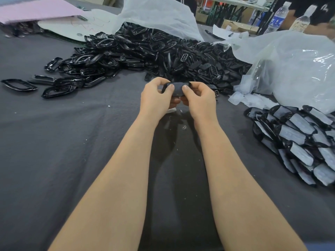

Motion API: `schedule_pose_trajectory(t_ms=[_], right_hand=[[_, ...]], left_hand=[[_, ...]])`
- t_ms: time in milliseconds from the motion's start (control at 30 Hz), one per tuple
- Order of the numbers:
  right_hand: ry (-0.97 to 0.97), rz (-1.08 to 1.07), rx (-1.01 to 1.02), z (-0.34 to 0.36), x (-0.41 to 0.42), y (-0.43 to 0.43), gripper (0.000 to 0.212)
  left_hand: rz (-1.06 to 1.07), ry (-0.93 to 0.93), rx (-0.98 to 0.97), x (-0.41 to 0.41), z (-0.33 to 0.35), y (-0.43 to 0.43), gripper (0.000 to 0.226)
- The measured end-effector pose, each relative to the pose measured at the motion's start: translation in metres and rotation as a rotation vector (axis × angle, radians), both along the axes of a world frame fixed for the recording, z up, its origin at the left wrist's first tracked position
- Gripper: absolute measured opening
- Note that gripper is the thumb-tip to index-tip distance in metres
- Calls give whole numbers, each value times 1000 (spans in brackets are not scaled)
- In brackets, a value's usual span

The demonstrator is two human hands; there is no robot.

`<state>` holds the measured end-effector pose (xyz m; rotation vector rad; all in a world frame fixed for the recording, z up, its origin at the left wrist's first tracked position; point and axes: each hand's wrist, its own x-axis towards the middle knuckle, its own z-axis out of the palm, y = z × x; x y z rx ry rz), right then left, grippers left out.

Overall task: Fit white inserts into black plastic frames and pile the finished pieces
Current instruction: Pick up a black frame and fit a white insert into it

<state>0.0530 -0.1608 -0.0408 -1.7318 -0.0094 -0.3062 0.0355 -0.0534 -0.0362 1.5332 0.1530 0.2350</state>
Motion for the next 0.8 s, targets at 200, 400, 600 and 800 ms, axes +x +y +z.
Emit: schedule_pose_trajectory(t_ms=[200,400,600,800], right_hand=[[62,-15,41,2,-3,6,18],[94,-20,141,4,-3,5,5],[104,-38,157,5,-1,2,16],[58,-15,-35,0,2,0,18]], left_hand=[[-36,-5,47,-2,2,-2,10],[-33,-1,35,-2,3,-4,13],[-46,11,28,0,1,-3,8],[5,1,18,2,-2,-2,9]])
